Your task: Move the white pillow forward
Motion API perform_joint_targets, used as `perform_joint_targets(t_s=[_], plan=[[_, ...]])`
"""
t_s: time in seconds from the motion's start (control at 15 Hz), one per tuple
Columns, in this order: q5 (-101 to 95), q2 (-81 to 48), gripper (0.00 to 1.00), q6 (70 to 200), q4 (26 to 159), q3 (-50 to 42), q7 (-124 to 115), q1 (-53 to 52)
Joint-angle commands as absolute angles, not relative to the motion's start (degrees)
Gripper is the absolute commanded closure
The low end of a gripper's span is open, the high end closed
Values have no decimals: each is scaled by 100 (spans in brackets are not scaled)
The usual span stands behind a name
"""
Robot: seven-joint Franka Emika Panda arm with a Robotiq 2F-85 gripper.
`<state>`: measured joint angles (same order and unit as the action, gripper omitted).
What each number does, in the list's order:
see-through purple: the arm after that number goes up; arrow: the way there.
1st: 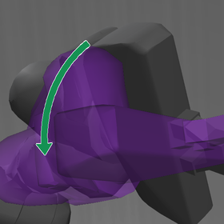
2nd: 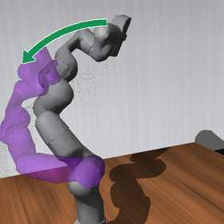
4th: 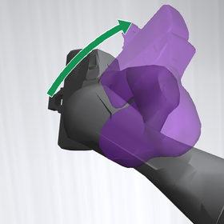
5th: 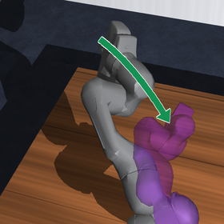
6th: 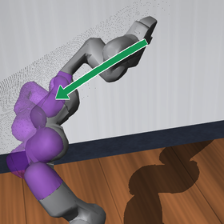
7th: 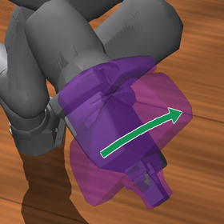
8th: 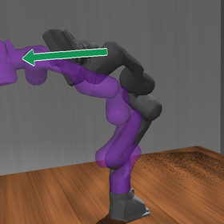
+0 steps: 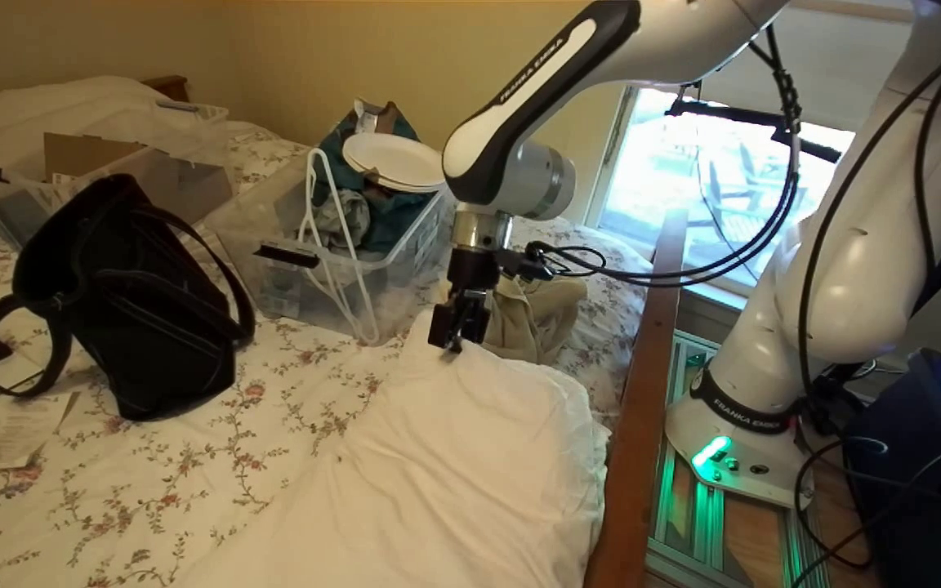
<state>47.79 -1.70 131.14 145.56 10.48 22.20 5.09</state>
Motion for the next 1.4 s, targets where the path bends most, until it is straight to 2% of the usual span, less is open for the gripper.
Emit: perform_joint_targets(t_s=[0.0,0.47,0.53,0.93,1.0,1.13,1.33], plan=[[4852,1145,96,12380,14610,707,2555,158],[4310,2608,96,11523,14024,421,2618,-497],[4400,2156,96,11902,14292,436,2534,-504],[4307,2482,96,11752,14204,427,2532,-651],[4181,2273,97,12332,14928,569,2329,-489],[4061,1869,98,12564,15084,537,2130,-501],[3783,598,96,13506,15159,611,1808,-539]])
